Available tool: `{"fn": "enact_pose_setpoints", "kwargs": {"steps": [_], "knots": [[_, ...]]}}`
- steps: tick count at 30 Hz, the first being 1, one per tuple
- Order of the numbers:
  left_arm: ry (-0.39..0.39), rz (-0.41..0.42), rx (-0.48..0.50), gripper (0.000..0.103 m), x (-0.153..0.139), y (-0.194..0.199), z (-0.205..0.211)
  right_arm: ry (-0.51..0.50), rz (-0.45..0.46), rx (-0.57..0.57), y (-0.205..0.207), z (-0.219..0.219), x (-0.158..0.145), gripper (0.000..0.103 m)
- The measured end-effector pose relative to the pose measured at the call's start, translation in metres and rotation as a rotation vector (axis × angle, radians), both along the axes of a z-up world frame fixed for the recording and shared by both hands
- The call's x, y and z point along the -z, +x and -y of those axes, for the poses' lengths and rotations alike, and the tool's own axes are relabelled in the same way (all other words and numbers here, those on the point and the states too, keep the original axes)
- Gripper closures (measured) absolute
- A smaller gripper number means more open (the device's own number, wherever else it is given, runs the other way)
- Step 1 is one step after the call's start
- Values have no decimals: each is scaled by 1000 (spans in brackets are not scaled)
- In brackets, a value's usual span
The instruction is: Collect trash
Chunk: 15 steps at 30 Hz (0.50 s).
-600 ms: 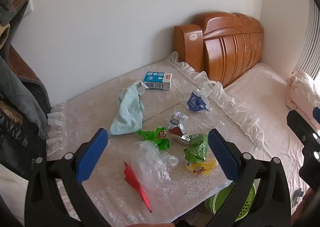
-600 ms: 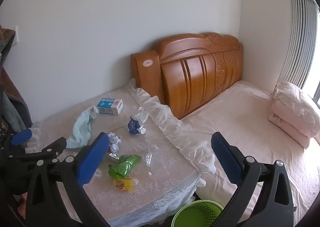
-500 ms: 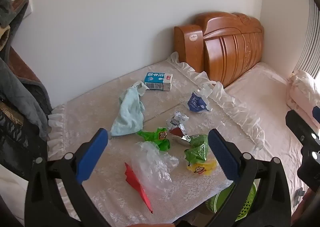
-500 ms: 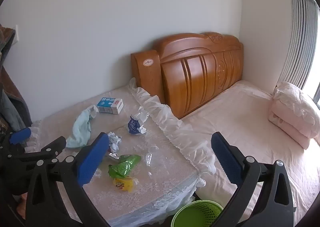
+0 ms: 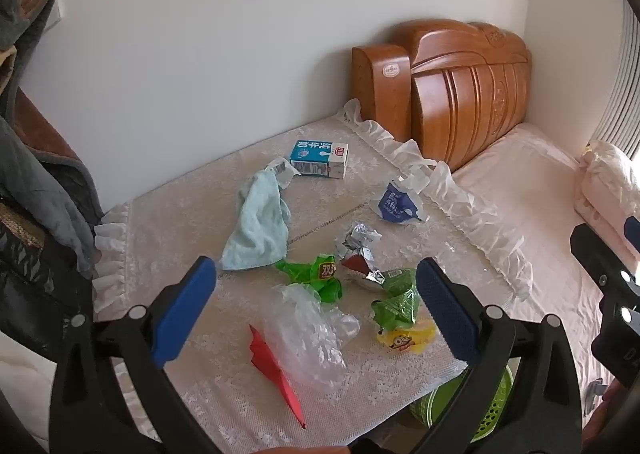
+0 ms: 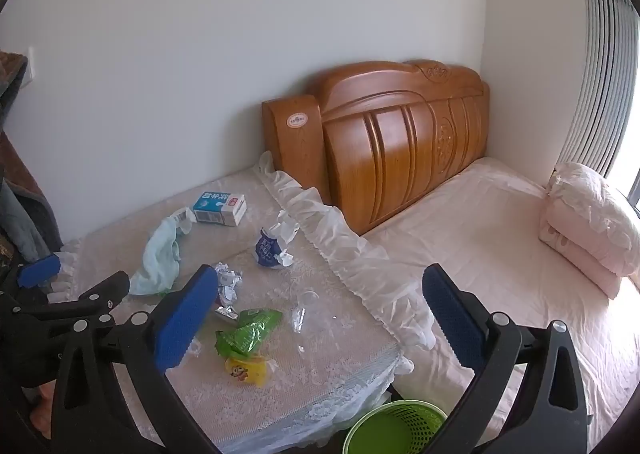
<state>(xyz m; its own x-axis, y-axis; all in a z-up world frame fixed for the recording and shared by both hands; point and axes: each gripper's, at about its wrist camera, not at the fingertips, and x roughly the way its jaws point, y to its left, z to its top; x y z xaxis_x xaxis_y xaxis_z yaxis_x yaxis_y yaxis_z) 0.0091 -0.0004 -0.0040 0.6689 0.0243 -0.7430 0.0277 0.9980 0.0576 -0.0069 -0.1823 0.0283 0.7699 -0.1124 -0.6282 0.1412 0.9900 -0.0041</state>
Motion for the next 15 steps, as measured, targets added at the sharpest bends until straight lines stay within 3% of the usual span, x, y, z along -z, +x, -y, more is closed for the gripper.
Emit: {"fn": "enact_pose_setpoints", "kwargs": {"steps": [15], "knots": [[4, -5, -2, 7, 6, 6, 2, 4, -12, 0, 6, 2, 4, 2]]}}
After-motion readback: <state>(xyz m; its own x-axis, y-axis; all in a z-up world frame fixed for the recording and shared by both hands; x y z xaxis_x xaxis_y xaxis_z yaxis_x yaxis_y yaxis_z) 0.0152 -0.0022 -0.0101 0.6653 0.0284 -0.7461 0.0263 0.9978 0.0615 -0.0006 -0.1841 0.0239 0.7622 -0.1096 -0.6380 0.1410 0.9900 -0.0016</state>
